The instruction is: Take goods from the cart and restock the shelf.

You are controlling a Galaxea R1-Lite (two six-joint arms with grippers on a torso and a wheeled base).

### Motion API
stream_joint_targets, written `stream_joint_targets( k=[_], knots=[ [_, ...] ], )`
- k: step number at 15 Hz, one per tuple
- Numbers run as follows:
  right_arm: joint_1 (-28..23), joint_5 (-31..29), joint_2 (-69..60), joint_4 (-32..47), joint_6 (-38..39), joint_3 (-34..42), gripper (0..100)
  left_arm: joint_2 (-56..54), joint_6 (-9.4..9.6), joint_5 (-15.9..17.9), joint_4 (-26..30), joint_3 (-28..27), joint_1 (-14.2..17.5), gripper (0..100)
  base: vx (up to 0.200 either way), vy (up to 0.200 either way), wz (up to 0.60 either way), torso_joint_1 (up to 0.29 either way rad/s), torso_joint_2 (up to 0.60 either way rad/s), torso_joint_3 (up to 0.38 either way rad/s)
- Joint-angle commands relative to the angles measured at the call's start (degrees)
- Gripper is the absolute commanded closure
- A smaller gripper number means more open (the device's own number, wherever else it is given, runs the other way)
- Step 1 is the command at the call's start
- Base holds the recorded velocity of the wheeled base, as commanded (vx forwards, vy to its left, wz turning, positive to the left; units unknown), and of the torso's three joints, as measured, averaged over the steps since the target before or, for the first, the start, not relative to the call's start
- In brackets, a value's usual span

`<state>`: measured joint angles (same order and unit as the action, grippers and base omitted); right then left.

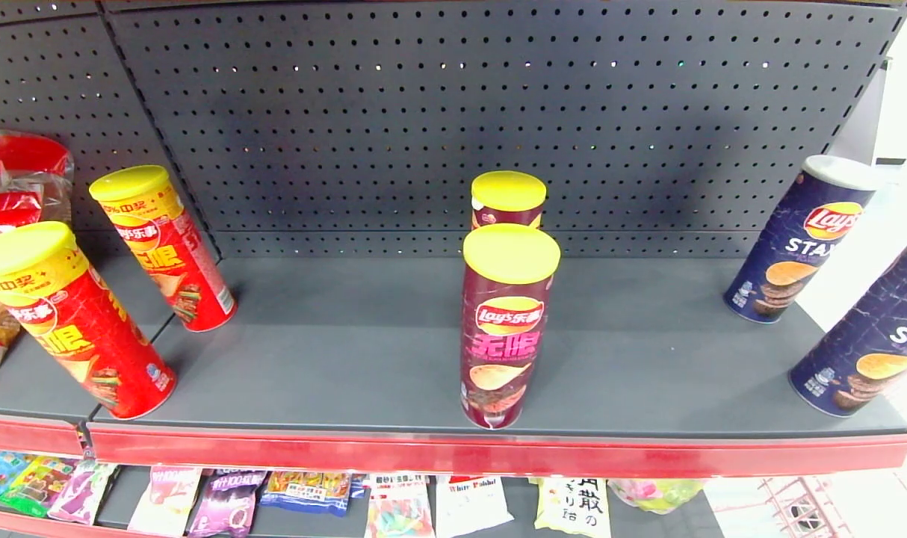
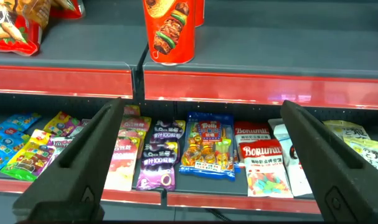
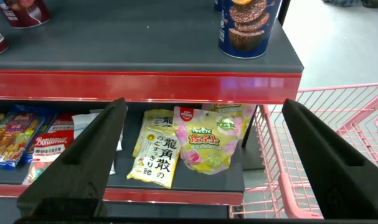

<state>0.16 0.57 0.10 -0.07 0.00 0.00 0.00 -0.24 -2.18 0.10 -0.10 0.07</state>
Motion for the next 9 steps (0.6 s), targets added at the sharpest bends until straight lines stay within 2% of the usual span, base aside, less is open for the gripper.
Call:
stream_joint_targets(
  k=[1, 9],
  knots=[
    [0.02, 0.04, -0.01, -0.01, -0.09, 0.00, 0, 0.00, -0.02, -0.02, -0.01, 0.01, 0.01, 0, 0.000, 0.000, 0.00, 0.000, 0.00, 0.000],
    [0.02, 0.13, -0.01, -0.01, -0.18, 0.00, 0, 0.00, -0.02, -0.02, -0.01, 0.01, 0.01, 0, 0.000, 0.000, 0.00, 0.000, 0.00, 0.000]
  ],
)
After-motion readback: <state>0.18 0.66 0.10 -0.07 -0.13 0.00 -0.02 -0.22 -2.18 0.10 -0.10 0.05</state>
